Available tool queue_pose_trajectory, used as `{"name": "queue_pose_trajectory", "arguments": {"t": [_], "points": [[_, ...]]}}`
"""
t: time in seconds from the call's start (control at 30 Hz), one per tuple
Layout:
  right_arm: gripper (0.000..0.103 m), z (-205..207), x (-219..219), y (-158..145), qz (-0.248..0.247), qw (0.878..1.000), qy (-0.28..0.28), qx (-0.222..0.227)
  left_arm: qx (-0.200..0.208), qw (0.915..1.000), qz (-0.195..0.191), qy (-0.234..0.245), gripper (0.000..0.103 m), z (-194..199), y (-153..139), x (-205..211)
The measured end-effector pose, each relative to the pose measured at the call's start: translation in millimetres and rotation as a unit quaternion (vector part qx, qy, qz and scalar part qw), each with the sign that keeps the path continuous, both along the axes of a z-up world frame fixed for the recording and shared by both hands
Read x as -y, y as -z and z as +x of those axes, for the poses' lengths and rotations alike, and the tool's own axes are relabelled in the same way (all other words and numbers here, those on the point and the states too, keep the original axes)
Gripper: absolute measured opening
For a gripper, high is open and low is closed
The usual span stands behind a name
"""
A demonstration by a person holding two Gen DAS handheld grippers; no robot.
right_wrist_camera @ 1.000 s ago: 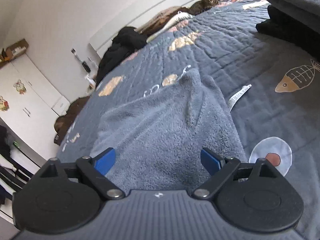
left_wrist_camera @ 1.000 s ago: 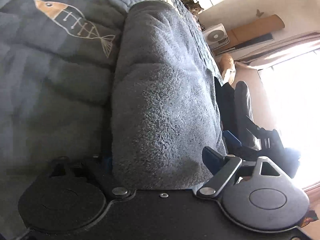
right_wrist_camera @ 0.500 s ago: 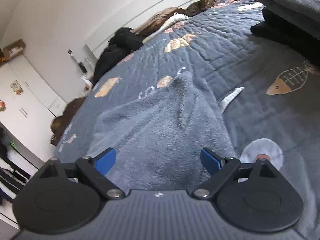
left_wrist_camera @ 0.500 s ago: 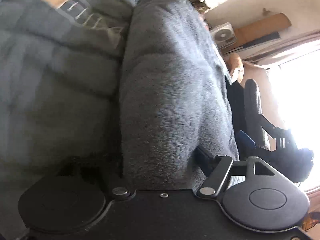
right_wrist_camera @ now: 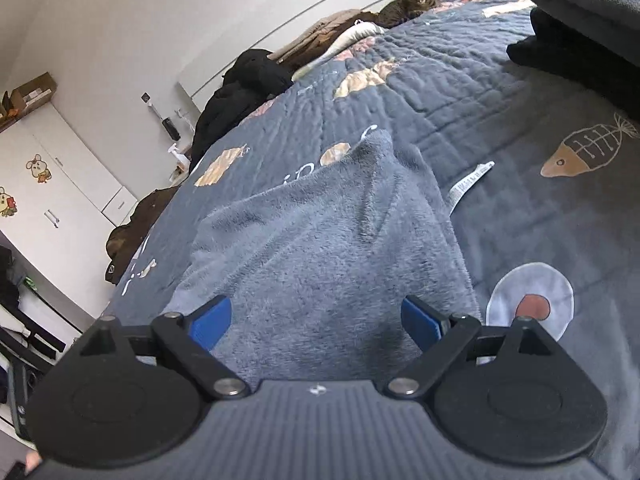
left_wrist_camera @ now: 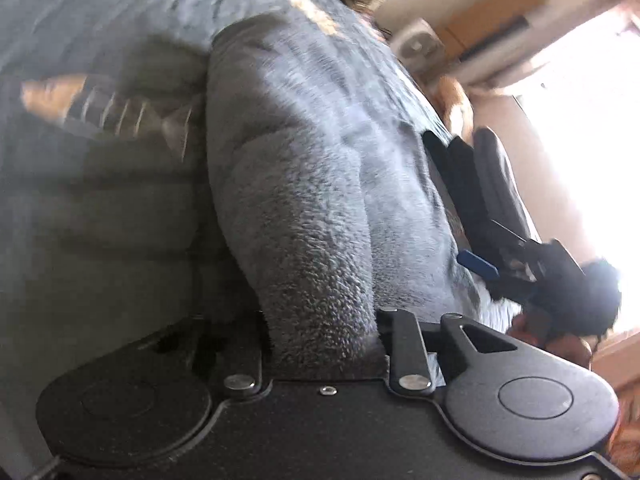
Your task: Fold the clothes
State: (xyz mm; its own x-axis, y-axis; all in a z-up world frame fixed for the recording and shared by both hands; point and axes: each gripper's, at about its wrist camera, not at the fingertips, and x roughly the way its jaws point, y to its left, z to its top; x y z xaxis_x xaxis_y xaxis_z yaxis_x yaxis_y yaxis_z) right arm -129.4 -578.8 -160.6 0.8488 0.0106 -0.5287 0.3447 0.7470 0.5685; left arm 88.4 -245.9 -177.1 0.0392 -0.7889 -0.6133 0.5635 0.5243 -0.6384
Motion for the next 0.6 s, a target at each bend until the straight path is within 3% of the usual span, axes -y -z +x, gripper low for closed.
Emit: {"name": "queue_pose_trajectory", "arguments": {"t": [0.1, 0.2, 0.37, 0.47, 0.6], "points": [[0.092, 0.4, -3.3, -2.1, 0.004, 1.0, -0.01, 0.006, 0.044, 0.9974, 0.027, 0.05, 0.024, 19.4, -27.7, 0.0], [0.091, 3.2, -9.7, -3.3, 0.005, 1.0, -0.027, 0.01, 0.088, 0.9895, 0.073, 0.089, 0.023, 57.6, -57.9, 5.4], [0.092, 11.1, -17.0, -0.3, 0.005, 0.999, -0.042, 0.004, 0.142, 0.9779, 0.13, 0.082, 0.022, 129.0, -93.1, 20.2], [0.092, 15.2, -19.3, 3.4, 0.003, 0.999, -0.047, -0.002, 0.152, 0.9726, 0.17, 0.048, 0.024, 169.8, -93.1, 25.0], [0.092, 21.2, -19.1, 9.6, 0.006, 0.999, -0.049, -0.014, 0.119, 0.9659, 0.23, -0.005, 0.035, 187.2, -52.6, 24.1]]}}
